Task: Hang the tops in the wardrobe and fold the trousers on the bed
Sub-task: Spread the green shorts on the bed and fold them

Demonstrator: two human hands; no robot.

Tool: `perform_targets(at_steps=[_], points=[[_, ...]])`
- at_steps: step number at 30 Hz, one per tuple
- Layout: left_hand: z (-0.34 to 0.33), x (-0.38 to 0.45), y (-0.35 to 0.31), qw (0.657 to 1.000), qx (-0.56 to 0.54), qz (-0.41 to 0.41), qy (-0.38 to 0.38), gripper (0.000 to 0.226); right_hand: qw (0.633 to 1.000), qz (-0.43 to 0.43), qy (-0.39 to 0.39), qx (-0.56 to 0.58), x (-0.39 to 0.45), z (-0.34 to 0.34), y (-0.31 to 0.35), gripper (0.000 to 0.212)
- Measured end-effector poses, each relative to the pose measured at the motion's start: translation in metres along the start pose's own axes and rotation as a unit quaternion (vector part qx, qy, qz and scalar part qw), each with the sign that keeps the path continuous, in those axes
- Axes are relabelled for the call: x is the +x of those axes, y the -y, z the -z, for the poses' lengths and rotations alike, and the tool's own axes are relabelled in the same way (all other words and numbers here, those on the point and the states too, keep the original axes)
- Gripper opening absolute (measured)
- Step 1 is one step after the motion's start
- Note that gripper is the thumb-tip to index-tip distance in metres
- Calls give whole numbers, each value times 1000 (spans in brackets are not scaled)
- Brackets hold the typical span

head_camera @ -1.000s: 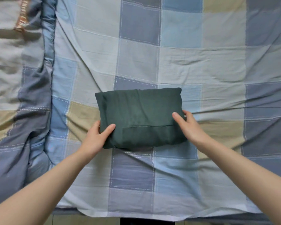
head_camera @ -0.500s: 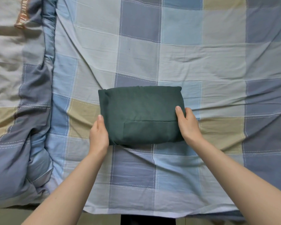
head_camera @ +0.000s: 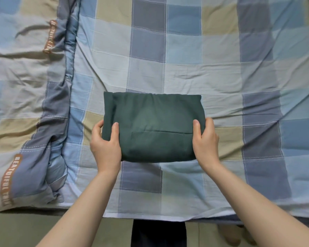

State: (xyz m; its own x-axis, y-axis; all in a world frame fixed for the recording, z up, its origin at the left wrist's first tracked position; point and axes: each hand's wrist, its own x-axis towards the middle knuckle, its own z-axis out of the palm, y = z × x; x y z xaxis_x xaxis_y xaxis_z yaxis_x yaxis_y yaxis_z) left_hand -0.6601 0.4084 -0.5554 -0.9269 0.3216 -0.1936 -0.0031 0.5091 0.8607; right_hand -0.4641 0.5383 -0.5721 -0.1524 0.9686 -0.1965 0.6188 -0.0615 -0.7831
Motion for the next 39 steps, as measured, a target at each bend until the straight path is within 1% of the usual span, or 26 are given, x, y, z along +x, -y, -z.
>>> perform_targets(at_steps=[3,4,6,8,11,13,15,18,20,22,25,27,28,30,32,33,35,39], points=[[40,-44,-43,999,-38,-6,4,19,999,23,-5,32,-37,54,33,17],[52,-59,-57,999,-47,-2,11,17,999,22,-2,35,-51,71,42,18],[78,-87,-87,997,-67,0,23,20,999,17,1,34,-78,109,62,26],[102,-115,-117,996,-82,0,36,23,1000,23,0,17,-107,148,81,35],[132,-151,-157,994,-89,-18,67,26,997,56,-19,-45,-144,200,108,47],[149,-171,-177,993,-85,-29,81,26,993,80,-36,-83,-167,227,123,52],[164,-187,-195,991,-90,-31,93,24,985,114,-52,-123,-192,250,138,50],[183,-202,-213,986,-100,-32,126,25,978,129,-70,-147,-225,275,156,30],[197,-208,-227,980,-102,-49,164,25,979,121,-92,-138,-249,291,169,21],[210,-211,-240,974,-92,-70,196,27,979,108,-123,-126,-273,301,179,18],[229,-212,-259,960,-90,-91,250,27,973,82,-194,-100,-311,310,197,17],[238,-213,-269,947,-87,-127,282,29,964,51,-244,-92,-336,311,204,16],[247,-219,-277,935,-74,-148,313,29,956,25,-280,-89,-359,312,210,16],[253,-220,-283,928,-66,-167,328,29,946,0,-317,-74,-380,308,212,17],[259,-234,-290,902,-59,-201,378,35,927,-46,-367,-68,-417,312,214,17],[261,-235,-288,896,-59,-202,391,36,924,-61,-372,-65,-425,309,212,17],[262,-255,-291,873,-52,-197,443,30,904,-99,-411,-66,-463,311,210,18],[260,-297,-288,835,-29,-197,512,25,871,-150,-463,-71,-523,317,200,19]])
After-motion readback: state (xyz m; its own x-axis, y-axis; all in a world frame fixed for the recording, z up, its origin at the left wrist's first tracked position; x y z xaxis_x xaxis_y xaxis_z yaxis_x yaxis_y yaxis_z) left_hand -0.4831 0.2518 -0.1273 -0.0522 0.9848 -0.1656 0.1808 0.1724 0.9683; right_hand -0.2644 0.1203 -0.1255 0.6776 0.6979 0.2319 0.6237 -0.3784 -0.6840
